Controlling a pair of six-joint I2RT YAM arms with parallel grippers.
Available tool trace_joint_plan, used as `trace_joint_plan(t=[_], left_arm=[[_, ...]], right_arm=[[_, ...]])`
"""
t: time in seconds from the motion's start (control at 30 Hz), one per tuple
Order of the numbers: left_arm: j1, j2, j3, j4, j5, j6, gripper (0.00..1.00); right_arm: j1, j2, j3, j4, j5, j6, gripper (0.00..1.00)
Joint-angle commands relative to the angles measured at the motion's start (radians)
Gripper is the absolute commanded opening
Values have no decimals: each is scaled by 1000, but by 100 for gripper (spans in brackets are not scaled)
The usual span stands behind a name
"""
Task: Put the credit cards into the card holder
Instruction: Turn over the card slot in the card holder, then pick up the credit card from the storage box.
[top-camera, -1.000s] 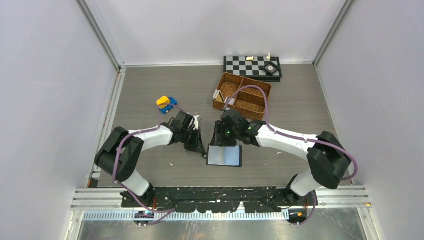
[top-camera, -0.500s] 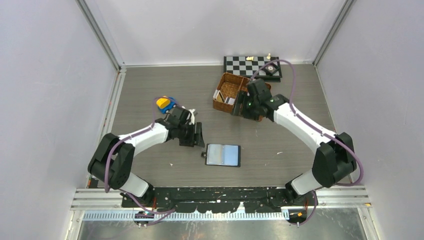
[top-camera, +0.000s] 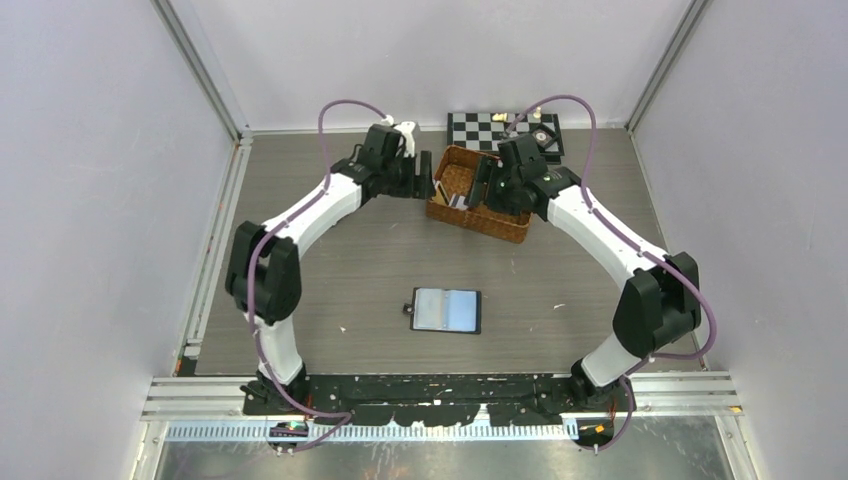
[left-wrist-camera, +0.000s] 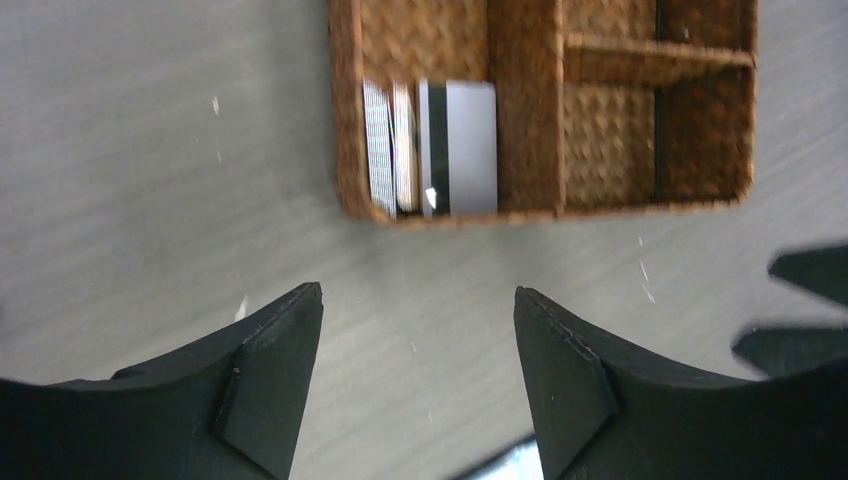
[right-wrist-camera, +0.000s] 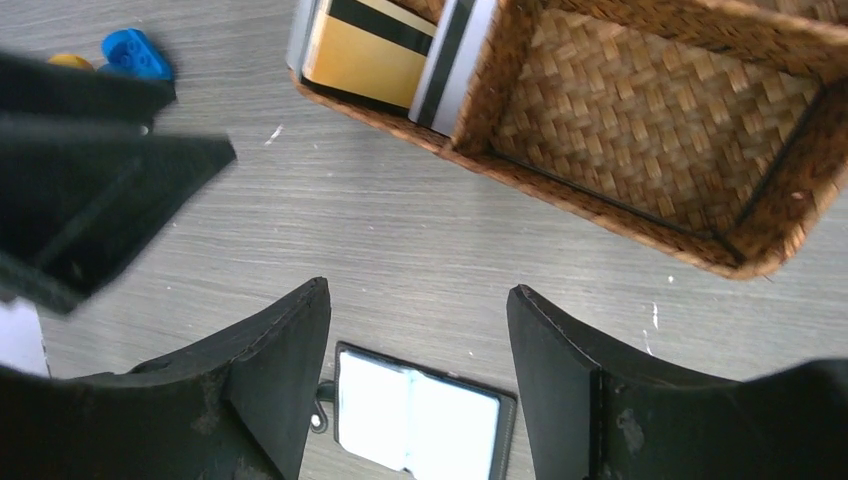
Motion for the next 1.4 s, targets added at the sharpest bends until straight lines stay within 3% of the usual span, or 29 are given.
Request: trace_joint_plan(t=[0.0,0.27,0.53,0.67,0.9,1.27,1.37], left_arm=[[4,139,185,-32,-60,84,73],[-3,350,402,-93,-52,129,80],[-14,496,588,-229,-138,227,82],[-15,497,595,-250,-213,263,78],[-15,443,570,-247,-223,270,66],[-15,399,579,-263,-226,285,61],[-15,396,581,-269,-224,287,53]], right_arm=[[-22,-103,-60,-4,19,-17,71],[-64,-207,-181,11,8,-3,72],[-81,-243,-254,18,-11,6,72],[-89,-248,-269,21,-20,14,72],[-93,-246,-268,27,-34,23,72],[-93,-238,-275,29,-54,36,71],[-92,-233,-275,28,-57,38,71]])
